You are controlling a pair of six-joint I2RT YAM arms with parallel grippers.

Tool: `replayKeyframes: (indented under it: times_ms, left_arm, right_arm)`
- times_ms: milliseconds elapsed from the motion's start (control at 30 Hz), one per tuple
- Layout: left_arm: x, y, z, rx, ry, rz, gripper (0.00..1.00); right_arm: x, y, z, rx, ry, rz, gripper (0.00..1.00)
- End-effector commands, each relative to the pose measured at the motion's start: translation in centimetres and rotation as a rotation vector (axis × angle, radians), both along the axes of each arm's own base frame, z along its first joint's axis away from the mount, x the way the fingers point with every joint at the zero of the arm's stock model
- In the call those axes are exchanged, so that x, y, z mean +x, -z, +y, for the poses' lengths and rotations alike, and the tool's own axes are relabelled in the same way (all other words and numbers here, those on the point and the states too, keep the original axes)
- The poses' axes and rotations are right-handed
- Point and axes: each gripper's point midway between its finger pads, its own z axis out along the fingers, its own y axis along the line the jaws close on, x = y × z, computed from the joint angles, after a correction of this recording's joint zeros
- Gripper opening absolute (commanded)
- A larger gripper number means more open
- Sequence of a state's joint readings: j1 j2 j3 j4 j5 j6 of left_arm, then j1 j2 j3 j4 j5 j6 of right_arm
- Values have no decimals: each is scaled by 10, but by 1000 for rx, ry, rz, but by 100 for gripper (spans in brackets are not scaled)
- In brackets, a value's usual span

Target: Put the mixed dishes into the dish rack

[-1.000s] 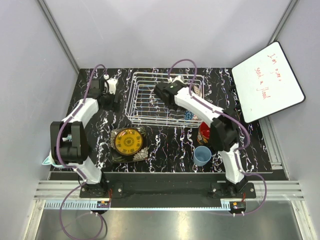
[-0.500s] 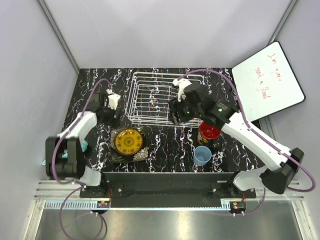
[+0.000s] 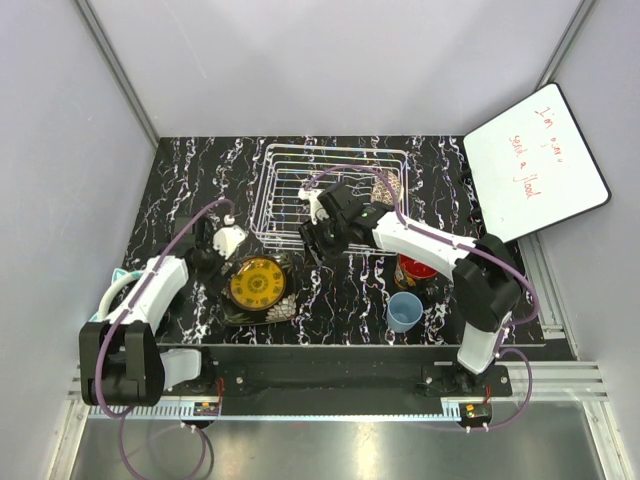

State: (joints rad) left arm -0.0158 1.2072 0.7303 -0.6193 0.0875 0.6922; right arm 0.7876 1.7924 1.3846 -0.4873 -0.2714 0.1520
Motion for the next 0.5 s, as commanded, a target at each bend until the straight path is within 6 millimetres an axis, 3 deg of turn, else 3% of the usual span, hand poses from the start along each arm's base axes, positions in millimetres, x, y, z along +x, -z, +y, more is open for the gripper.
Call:
replayKeyframes:
  times_ms: [0,267,467]
  left_arm:
    - [2,-3,15,105,61,-25,96]
    - [0,12,31,221,112,-20,96]
    - [6,33,16,197,111,4,95]
  right_arm:
    - [8,-18,21,99,-49,-54,59]
    - [4,-4,11,82,-26,-64,60]
    - [-2,7,0,57,-13,-57,60]
